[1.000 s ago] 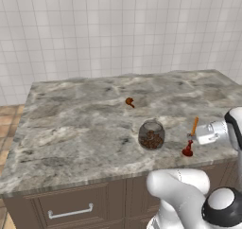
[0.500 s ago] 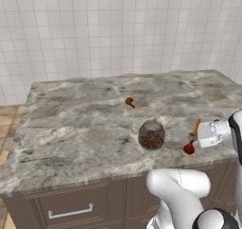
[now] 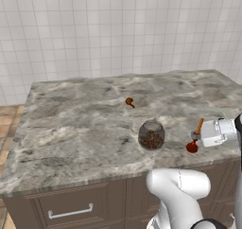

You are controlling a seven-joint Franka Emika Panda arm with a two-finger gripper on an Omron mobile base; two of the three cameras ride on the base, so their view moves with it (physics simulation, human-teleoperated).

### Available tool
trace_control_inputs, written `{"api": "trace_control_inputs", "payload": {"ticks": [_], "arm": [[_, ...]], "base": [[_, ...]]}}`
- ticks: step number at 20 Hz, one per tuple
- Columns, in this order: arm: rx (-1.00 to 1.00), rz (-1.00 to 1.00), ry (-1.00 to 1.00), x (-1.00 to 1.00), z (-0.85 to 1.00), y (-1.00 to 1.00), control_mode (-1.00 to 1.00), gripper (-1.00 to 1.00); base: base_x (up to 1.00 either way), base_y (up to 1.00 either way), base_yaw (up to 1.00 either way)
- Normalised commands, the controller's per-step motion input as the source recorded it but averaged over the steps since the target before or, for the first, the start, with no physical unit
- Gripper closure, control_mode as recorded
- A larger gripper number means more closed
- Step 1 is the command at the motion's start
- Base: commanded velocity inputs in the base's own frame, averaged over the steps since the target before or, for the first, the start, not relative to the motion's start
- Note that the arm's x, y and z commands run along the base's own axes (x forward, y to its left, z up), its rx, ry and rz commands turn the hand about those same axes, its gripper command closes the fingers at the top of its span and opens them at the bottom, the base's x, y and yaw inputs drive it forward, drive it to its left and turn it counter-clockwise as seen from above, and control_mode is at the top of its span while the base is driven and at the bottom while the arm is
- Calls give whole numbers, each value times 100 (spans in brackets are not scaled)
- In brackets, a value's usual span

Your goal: Pick the jar and candle from the dining table and place them in the open cabinet. Close the cabinet after placing the objects.

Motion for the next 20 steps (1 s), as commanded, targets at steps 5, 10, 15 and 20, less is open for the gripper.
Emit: {"api": "trace_control_inputs", "payload": {"ticks": [5,10,15,20], "arm": [[0,0,3,0,1,0,-100,100],[0,0,0,0,0,0,-100,100],[0,0,0,0,0,0,-100,100],[0,0,0,0,0,0,-100,100]], "base": [[0,0,0],[0,0,0],[0,0,0],[0,0,0]]}}
